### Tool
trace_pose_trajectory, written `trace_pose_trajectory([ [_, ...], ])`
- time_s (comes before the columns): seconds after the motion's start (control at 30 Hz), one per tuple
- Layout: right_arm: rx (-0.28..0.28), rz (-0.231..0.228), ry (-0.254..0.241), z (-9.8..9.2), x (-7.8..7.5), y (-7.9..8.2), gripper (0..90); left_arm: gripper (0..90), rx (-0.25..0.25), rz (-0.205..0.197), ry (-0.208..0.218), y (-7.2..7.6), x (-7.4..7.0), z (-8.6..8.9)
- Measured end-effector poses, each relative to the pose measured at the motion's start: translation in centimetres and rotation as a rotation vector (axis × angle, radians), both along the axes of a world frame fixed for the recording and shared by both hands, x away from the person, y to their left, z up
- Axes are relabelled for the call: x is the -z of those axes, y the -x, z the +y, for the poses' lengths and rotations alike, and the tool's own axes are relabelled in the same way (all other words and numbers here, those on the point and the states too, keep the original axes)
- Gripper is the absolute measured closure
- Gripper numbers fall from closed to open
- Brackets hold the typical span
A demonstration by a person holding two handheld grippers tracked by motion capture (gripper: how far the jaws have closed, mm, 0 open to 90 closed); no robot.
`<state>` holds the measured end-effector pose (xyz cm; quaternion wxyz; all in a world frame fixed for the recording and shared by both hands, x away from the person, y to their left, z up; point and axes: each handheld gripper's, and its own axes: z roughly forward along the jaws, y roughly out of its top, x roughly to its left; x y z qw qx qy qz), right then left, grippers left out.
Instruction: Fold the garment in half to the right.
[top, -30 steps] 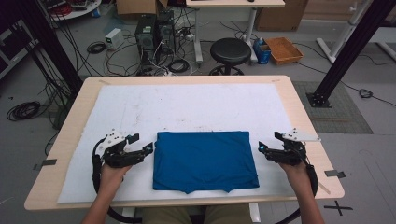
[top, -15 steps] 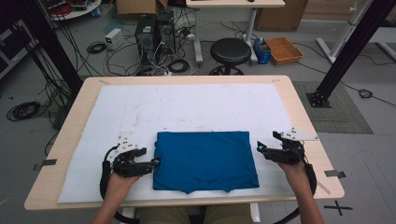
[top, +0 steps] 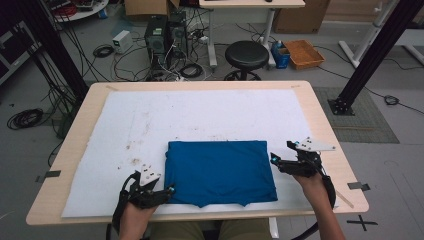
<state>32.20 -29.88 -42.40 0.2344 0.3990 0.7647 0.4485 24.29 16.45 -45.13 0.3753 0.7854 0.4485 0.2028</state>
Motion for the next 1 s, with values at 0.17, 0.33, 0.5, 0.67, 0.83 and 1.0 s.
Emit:
trace_pose_trajectory([
  [0.17, -0.057, -0.012, 0.014, 2.2, -0.8, -0.2, 20.8, 60.0, 0.009, 0.003, 0.019, 0.3, 0.0, -0.2],
  [0.33, -0.17, -0.034, 0.035, 5.8, -2.2, -0.9, 20.8, 70.3, -0.01, 0.016, 0.066, 0.3, 0.1, 0.3],
  [0.5, -0.264, -0.014, 0.057, 10.9, -4.0, -3.5, 20.8, 81.7, -0.006, 0.052, 0.122, -0.1, 0.1, 0.9],
  [0.67, -0.359, 0.03, 0.082, 16.8, -5.3, -6.8, 20.8, 82.8, -0.012, 0.065, 0.145, -0.2, 0.1, 0.9],
  [0.83, -0.451, 0.114, 0.14, 23.2, -4.7, -9.6, 21.1, 82.9, -0.011, 0.071, 0.154, -0.2, 0.2, 1.0],
  [1.0, -0.533, 0.195, 0.244, 29.4, -3.3, -11.0, 28.2, 83.0, 0.003, 0.081, 0.165, -0.1, 0.1, 1.1],
])
